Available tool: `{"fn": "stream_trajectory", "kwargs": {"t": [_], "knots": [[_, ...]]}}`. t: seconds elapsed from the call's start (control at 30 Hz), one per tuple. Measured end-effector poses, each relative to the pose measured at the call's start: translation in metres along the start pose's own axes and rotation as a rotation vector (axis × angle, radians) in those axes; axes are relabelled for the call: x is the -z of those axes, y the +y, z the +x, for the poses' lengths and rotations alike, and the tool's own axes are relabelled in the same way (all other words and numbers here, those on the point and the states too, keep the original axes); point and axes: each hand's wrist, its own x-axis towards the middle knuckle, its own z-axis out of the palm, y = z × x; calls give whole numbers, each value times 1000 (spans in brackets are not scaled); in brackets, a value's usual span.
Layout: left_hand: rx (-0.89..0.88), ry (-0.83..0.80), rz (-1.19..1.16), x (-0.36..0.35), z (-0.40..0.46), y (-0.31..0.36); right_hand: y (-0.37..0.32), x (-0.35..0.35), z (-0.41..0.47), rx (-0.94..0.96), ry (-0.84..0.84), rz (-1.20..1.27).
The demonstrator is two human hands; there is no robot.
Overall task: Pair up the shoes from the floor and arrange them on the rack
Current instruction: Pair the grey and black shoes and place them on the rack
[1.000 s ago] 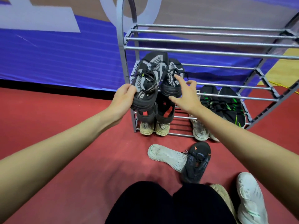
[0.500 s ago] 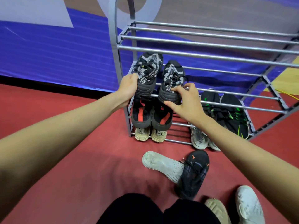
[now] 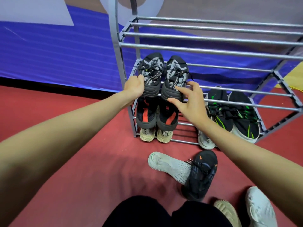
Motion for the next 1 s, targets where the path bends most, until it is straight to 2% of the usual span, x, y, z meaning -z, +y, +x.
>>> {"fn": "stream_trajectory", "kwargs": {"t": [0.4,0.47,0.57,0.63,0.8,1.0], "knots": [[85,-6,-78,7,-29,5,-14,4,-2,-47,-138,-126],[41,23,-46,5,-45,4,-14,9,-11,-36,-181,-116],[-11,151,43,1,-72,-7,-9,16,-33,43,-162,-126],[-47,187,21,-3,-90,-22,-1,20,-54,83,-154,-139],[-155,-82,60,-23,-124,-49,32,40,-110,18,-201,-182],[-235,-337,79,-66,-165,-58,79,74,-181,-214,-221,-182]]}}
